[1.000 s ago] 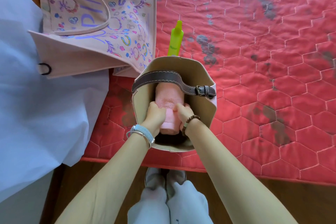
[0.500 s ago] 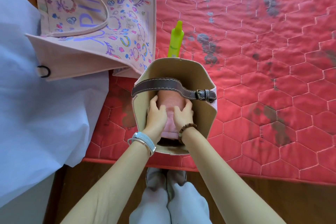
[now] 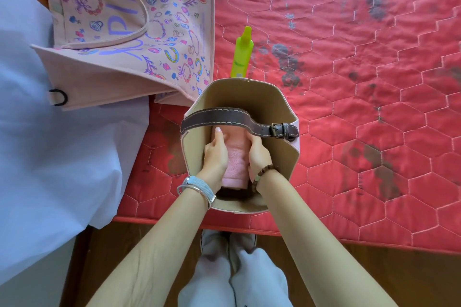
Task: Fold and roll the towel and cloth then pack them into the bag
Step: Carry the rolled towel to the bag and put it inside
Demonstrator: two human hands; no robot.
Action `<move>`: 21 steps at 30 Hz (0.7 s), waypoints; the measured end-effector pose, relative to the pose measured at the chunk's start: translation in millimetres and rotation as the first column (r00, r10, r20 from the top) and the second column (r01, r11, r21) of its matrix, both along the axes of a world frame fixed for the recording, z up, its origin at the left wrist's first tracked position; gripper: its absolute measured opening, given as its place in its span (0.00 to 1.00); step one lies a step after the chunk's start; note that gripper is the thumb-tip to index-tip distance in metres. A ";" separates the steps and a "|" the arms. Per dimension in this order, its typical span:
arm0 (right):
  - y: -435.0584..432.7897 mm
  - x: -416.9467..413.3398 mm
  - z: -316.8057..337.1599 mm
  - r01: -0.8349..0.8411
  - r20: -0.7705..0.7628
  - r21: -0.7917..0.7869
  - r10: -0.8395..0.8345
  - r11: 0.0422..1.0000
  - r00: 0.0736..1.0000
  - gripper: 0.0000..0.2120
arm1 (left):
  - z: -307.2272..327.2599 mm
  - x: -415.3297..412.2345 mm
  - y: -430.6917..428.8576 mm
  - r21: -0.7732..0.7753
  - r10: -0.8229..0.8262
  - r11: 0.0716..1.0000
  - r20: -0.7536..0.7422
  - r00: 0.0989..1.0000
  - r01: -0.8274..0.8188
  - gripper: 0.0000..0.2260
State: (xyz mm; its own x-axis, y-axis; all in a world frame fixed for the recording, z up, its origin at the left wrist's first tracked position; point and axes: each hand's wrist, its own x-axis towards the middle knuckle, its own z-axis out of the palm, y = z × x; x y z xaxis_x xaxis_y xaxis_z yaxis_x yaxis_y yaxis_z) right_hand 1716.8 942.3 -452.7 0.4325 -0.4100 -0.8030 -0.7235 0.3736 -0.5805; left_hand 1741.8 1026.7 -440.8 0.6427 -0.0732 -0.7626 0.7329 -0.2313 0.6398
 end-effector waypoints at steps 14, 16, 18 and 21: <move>9.2 -22.9 26.7 0.035 0.018 0.139 -0.038 0.990 0.999 0.23 | 10.4 -20.4 11.0 -0.057 0.105 0.992 -0.165 0.981 -0.116 0.30; 9.2 -24.4 32.6 0.041 0.012 0.146 -0.044 0.988 0.999 0.23 | 13.7 -23.7 13.8 -0.062 0.115 0.990 -0.188 0.975 -0.128 0.31; 6.9 -28.7 41.3 0.054 0.014 0.157 -0.056 0.986 0.998 0.23 | 21.7 -28.7 16.5 -0.064 0.125 0.989 -0.163 0.979 -0.137 0.30; 4.0 -38.5 62.2 0.067 0.036 0.151 -0.073 0.986 0.997 0.24 | 42.2 -36.0 23.5 -0.062 0.138 0.988 -0.099 0.985 -0.145 0.27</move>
State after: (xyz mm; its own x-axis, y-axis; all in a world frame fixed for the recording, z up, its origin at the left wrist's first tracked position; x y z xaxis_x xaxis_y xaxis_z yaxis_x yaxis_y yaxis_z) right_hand 1678.3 946.3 -390.5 0.4406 -0.3173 -0.8397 -0.6692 0.5075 -0.5429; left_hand 1705.9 1050.2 -398.6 0.5757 -0.0408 -0.8166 0.8129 -0.0792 0.5770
